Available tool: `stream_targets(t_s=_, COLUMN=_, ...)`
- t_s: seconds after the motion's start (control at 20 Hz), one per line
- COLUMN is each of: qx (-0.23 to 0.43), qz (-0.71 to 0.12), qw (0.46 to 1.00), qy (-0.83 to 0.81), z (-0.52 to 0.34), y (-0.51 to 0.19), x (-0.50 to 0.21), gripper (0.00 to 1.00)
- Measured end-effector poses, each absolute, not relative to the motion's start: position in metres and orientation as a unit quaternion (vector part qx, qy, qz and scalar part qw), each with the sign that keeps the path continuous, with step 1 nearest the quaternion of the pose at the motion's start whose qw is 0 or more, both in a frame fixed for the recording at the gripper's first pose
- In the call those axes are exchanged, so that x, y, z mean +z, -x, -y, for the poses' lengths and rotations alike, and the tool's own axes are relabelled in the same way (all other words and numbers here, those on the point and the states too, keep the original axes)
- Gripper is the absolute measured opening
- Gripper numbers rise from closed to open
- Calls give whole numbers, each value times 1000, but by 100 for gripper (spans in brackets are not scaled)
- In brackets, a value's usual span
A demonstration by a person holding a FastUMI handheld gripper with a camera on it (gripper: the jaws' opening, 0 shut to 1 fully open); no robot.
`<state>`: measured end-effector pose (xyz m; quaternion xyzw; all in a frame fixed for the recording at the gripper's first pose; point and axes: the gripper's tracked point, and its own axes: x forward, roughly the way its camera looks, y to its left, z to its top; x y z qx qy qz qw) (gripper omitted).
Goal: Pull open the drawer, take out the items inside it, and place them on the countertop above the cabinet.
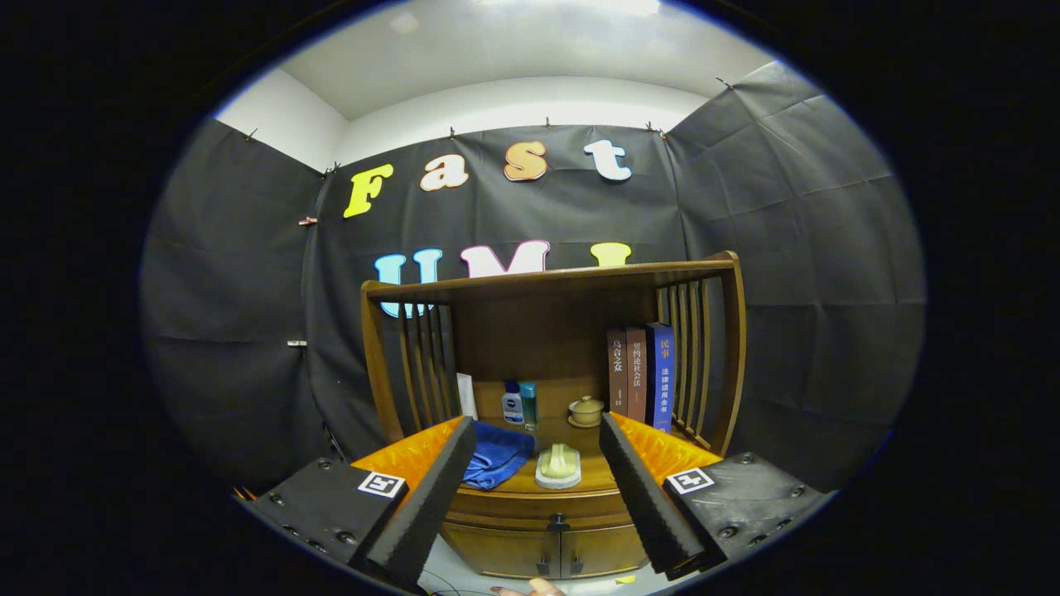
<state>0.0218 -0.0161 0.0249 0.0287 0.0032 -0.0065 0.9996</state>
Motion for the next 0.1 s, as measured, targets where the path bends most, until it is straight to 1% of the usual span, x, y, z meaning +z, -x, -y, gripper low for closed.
stream_targets(t_s=0.1, qx=-7, qz=-1, qw=1000, qy=-29, z=16, y=-17, x=26, gripper=99)
